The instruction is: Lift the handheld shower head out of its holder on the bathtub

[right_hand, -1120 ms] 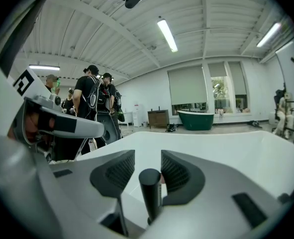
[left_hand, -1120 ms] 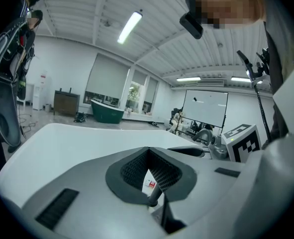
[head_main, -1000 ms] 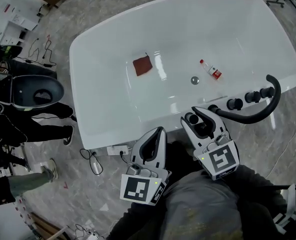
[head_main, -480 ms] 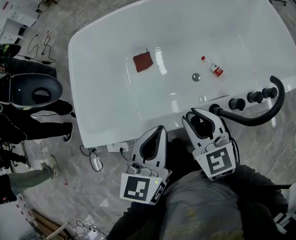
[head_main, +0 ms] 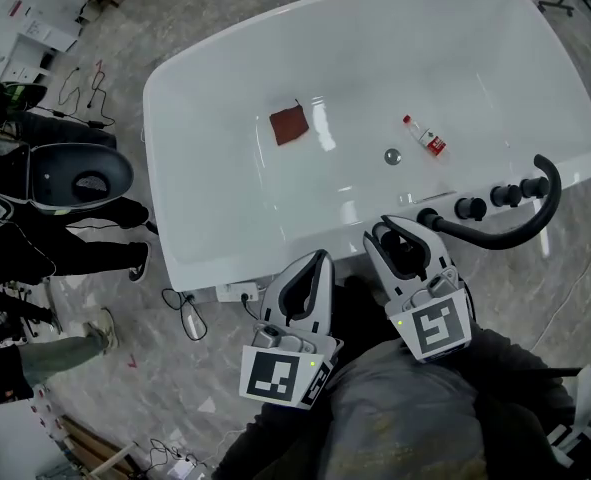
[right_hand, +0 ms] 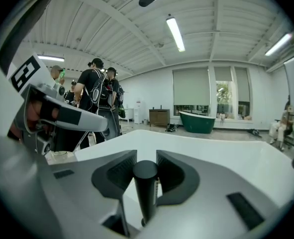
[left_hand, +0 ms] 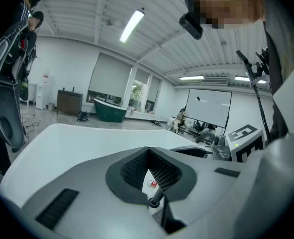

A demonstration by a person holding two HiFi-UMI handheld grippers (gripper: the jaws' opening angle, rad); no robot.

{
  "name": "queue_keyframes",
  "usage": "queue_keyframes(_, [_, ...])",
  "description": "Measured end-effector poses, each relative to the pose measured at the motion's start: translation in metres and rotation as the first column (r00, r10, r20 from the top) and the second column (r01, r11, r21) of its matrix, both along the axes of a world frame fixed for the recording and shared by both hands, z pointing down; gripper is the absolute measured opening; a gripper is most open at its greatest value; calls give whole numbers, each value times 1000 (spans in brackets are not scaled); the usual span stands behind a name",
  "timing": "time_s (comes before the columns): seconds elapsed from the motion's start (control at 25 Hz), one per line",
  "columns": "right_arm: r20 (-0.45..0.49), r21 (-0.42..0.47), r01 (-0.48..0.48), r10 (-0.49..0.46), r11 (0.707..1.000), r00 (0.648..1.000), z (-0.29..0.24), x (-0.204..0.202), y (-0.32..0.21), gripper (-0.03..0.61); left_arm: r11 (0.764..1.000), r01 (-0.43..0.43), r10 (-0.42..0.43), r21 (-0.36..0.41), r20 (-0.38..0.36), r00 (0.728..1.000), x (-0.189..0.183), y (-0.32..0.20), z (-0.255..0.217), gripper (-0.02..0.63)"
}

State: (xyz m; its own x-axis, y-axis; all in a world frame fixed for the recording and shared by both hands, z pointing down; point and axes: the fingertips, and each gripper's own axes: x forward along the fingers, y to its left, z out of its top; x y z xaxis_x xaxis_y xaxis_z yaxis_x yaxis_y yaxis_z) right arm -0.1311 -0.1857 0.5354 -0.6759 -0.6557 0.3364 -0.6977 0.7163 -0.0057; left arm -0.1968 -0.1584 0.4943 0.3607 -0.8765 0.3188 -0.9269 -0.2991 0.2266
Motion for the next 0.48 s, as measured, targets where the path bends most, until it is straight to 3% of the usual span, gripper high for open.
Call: queue_keyframes(0.48, [8, 22, -28, 28, 999, 1000, -83, -2, 5, 126, 1000, -15, 15, 14, -9, 1000, -6, 5, -74, 2])
